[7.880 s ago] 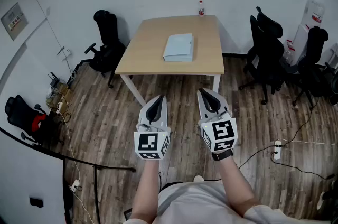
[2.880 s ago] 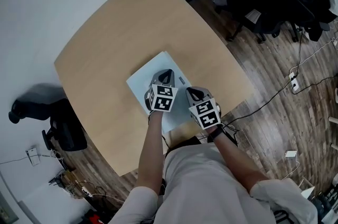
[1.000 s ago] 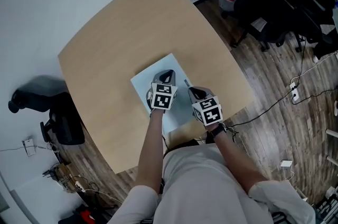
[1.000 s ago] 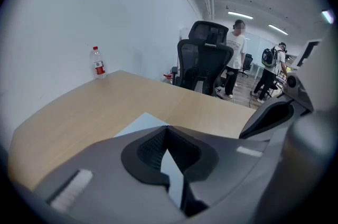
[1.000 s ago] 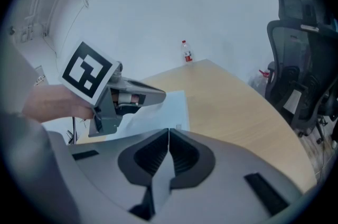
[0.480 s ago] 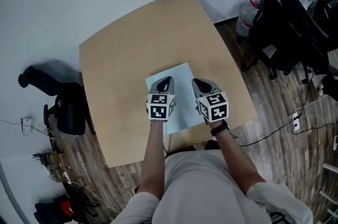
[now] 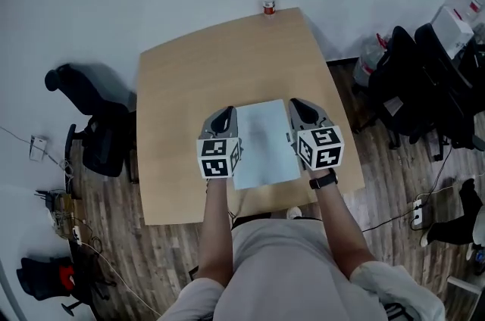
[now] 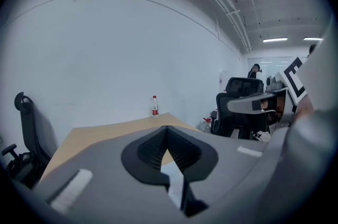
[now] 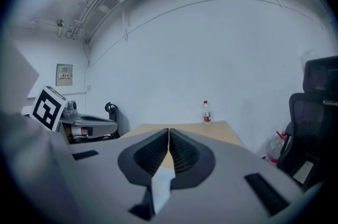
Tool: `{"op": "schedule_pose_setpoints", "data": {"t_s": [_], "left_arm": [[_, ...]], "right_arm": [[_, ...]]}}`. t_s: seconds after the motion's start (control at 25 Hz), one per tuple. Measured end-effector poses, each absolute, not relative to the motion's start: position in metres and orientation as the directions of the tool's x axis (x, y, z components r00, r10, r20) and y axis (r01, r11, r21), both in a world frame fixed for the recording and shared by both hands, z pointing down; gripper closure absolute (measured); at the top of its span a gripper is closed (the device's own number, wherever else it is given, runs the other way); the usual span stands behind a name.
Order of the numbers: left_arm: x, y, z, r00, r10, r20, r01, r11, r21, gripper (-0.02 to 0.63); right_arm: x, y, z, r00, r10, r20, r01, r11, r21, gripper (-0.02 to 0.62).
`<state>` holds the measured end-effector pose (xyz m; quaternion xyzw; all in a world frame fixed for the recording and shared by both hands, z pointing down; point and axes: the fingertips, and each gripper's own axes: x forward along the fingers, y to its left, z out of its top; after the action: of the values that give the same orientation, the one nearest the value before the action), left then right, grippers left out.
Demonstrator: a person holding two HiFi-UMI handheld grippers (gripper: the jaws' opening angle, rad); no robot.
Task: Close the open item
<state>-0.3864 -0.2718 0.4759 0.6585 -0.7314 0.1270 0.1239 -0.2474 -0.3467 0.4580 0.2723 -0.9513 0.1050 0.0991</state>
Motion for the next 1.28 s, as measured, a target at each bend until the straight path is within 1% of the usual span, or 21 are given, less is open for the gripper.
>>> {"op": "schedule_pose_setpoints", "data": {"t_s": [0.36,0.6,0.92,1.28], "left_arm": [[-0.396,-0.23,0.403,-0.232,-0.956,0.181,-0.973,0.226,-0.055,0.598],[-0.395,-0.211,0.373,-0.304,-0.946,0.113,-0.953,0.3,-0.051,0.598],[-0.379,-0.208,0.368,-0.302,-0.948,0.102,-0.953,0.298,-0.052,0.598],[-0.369,-0.214,0.375,-0.286,-0.952,0.112,-0.958,0.282,-0.053,0.597]], "right_arm": [[-0.24,-0.331,0.385,-0.865,-0.49,0.106,-0.499,0.862,-0.089,0.581],[-0.231,-0.322,0.363,-0.87,-0.488,0.074,-0.49,0.872,-0.015,0.581],[-0.217,-0.319,0.351,-0.87,-0.492,0.044,-0.492,0.871,0.011,0.581],[-0.211,-0.316,0.359,-0.873,-0.485,0.053,-0.485,0.874,0.001,0.581]]}}
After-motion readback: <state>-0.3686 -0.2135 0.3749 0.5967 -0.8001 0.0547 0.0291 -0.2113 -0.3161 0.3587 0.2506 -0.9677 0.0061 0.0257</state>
